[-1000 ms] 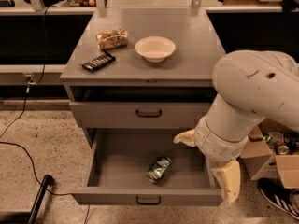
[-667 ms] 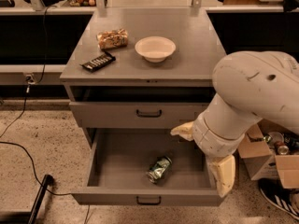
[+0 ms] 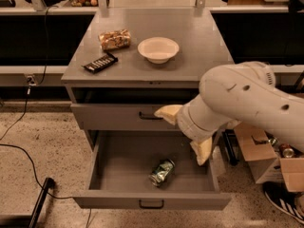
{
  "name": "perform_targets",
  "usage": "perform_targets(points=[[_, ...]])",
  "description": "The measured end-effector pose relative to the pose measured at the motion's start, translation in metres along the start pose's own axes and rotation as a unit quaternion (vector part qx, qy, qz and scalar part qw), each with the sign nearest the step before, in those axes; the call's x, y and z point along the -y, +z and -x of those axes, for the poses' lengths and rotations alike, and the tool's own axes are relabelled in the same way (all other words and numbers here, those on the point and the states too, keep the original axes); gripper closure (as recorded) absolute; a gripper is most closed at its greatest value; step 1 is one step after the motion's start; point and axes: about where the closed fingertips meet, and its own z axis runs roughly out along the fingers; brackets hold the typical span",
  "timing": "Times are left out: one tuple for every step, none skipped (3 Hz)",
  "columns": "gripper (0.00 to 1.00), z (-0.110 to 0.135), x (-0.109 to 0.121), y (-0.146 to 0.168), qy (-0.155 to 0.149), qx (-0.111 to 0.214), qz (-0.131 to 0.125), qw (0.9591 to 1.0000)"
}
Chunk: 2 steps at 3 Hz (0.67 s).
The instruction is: Pick green can from middle drawer and place on counter
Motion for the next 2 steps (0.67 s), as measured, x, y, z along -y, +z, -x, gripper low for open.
perform_targets(points=[[0.0,-0.006,0.016,-0.001,-0.001,-0.013,-0.031,0.9994],[0.0,0.002,0.004,0.038,-0.023,0.011,0.026,0.9993]])
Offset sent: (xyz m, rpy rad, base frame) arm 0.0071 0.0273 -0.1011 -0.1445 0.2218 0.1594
